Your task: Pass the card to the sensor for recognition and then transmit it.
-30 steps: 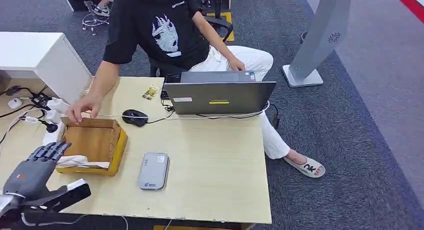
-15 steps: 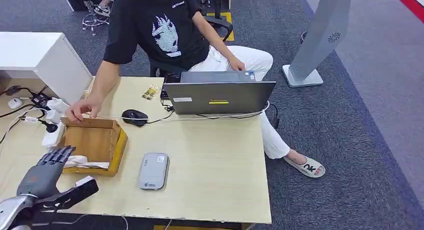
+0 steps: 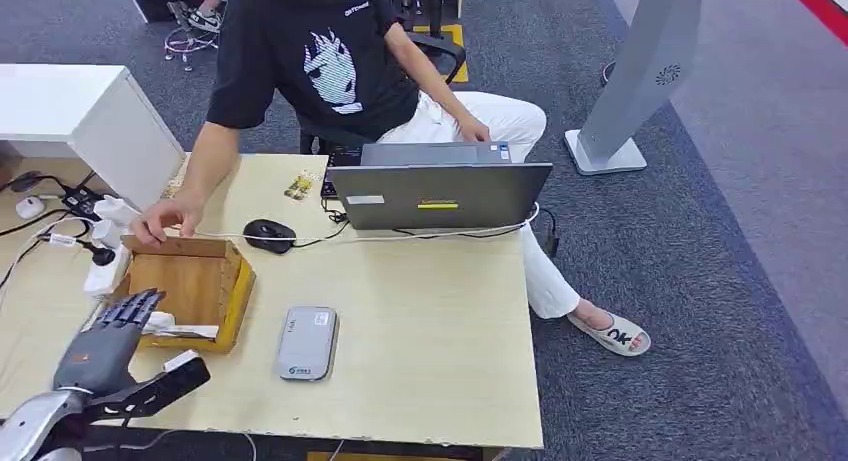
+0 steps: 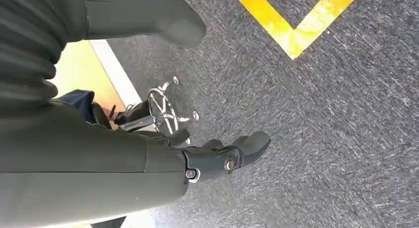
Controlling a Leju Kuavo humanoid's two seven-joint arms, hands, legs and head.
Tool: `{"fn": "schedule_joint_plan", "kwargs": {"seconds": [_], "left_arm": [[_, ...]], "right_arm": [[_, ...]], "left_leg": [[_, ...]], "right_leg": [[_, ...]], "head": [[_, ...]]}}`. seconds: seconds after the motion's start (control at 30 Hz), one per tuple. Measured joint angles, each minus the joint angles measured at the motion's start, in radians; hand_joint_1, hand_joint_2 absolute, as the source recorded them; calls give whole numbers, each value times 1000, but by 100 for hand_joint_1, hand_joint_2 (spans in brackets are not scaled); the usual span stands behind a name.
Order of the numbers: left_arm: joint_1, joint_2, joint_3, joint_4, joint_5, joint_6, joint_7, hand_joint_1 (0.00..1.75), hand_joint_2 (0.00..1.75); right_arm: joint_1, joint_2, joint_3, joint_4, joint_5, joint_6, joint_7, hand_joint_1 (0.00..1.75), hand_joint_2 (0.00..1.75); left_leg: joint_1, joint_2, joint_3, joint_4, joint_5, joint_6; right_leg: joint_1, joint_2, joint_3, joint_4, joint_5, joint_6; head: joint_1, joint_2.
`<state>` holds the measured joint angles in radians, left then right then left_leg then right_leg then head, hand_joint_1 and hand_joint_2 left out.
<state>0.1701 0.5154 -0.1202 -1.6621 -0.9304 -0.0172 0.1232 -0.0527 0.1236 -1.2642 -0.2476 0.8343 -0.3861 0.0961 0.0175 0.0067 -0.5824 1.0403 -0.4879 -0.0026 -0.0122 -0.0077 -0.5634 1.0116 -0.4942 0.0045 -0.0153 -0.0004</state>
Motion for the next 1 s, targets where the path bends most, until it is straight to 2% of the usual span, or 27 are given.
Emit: {"fn": "schedule_joint_plan", "kwargs": {"seconds": [0.33, 0.4, 0.43, 0.5, 0.6, 1.0], "left_arm": [[-16, -40, -4, 3, -8, 28, -20, 12, 175], [-23, -49, -5, 5, -10, 32, -21, 28, 175], [-27, -54, -5, 6, -10, 34, -21, 44, 175], [-33, -62, -5, 10, -11, 35, -23, 44, 175], [-37, -71, -5, 14, -14, 35, -33, 54, 175], [-46, -75, -8, 34, -19, 34, -35, 54, 175]], "right_arm": [[0, 0, 0, 0, 8, 1, 0, 0, 175], [0, -1, 0, 0, 9, 2, 0, 0, 175], [0, -2, 0, 0, 11, 2, 0, 0, 175], [0, -2, 0, 0, 14, 5, 0, 0, 175], [0, -3, 0, 0, 14, 10, 0, 0, 175], [0, -3, 0, 0, 17, 10, 0, 0, 175]], "left_leg": [[0, 0, 0, 0, 0, 0], [0, 0, 0, 0, 0, 0], [0, 0, 0, 0, 0, 0], [0, 0, 0, 0, 0, 0], [0, 0, 0, 0, 0, 0], [0, 0, 0, 0, 0, 0]], "right_leg": [[0, 0, 0, 0, 0, 0], [0, 0, 0, 0, 0, 0], [0, 0, 0, 0, 0, 0], [0, 0, 0, 0, 0, 0], [0, 0, 0, 0, 0, 0], [0, 0, 0, 0, 0, 0]], "head": [[0, 0], [0, 0], [-1, 0], [0, 0], [0, 0], [0, 0]]}}
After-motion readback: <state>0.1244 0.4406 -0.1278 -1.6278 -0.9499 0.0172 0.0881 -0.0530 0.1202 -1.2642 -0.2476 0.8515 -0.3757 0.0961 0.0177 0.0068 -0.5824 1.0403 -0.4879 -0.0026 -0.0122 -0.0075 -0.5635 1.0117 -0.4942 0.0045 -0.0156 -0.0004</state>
